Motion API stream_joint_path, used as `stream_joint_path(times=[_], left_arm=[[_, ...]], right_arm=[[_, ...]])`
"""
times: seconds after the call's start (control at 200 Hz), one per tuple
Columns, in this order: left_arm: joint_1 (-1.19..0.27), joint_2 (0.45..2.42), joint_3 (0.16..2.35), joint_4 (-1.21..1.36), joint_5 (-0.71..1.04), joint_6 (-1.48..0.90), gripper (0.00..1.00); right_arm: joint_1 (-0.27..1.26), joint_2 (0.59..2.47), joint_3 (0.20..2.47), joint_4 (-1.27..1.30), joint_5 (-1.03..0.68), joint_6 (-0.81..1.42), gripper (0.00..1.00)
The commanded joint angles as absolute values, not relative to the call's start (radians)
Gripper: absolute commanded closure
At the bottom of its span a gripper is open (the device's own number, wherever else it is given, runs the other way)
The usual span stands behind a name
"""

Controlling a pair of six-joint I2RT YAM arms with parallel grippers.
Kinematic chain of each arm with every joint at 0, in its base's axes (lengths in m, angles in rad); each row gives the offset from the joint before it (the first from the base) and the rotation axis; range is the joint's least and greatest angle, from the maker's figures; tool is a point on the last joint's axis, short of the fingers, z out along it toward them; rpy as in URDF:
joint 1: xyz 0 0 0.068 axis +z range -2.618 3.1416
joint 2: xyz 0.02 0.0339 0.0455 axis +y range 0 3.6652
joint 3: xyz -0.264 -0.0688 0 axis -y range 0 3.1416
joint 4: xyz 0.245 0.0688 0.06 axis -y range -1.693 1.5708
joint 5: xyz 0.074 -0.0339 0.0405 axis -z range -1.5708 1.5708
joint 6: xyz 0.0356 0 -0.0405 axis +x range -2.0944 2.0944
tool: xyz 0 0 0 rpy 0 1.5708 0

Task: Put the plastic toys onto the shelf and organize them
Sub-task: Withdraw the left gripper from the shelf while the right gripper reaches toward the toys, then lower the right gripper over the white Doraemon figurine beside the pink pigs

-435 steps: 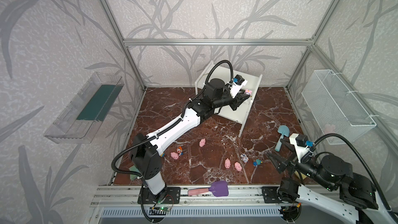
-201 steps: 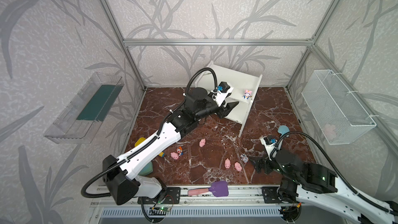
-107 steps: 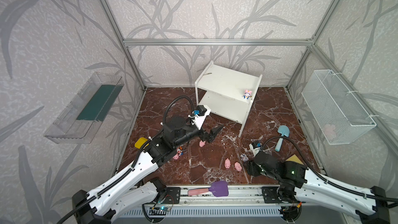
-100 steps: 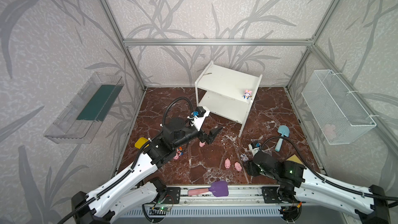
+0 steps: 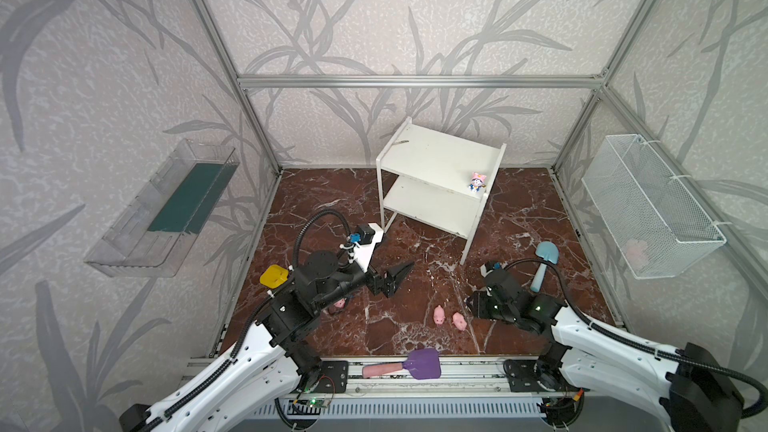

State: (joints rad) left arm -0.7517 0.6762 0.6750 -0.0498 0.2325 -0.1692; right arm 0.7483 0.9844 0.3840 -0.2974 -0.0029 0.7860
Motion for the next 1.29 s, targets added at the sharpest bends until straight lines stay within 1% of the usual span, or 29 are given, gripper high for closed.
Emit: stream_joint_path(times=[0.0,0.15,0.295,0.405,0.46,0.555,0.655,0.785,1.025,1.289], left_arm=[[-0.755,0.673,0.664,-0.057,0.231,-0.187,0.01],[-0.755,0.675,0.669,-0.062,0.235,-0.187,0.01],[-0.755,0.671,0.671,-0.067,0.237,-0.188,0.01],[-0.755,0.671,0.675,-0.071,0.236,-0.188,0.01],[-0.756,0.670,0.674,-0.073,0.238,-0.190,0.01],[-0.756,0.667,0.676,-0.075,0.246,-0.193,0.01],[-0.756,0.664,0.675,-0.078,0.248,-0.198,0.01],[-0.756,0.672,0.672,-0.069,0.258,-0.203,0.01],[-0.756,0.702,0.669,-0.050,0.279,-0.211,0.01],[-0.757,0.709,0.669,-0.045,0.282,-0.213,0.01]], right_arm=[[0.737,1.054,0.431,-0.225,-0.066,0.738,0.57],[0.736,1.180,0.487,-0.197,-0.116,0.696,0.59],[0.746,1.297,0.549,-0.151,-0.205,0.627,0.64],[0.794,1.363,0.599,-0.102,-0.239,0.539,0.65],[0.832,1.380,0.635,-0.115,-0.212,0.509,0.66],[0.869,1.364,0.655,-0.140,-0.145,0.506,0.63],[0.871,1.291,0.613,-0.133,-0.094,0.536,0.60],[0.871,1.206,0.554,-0.144,-0.075,0.566,0.58],[0.918,1.126,0.486,-0.102,-0.138,0.625,0.66],[0.943,1.165,0.450,-0.096,-0.153,0.739,0.68]])
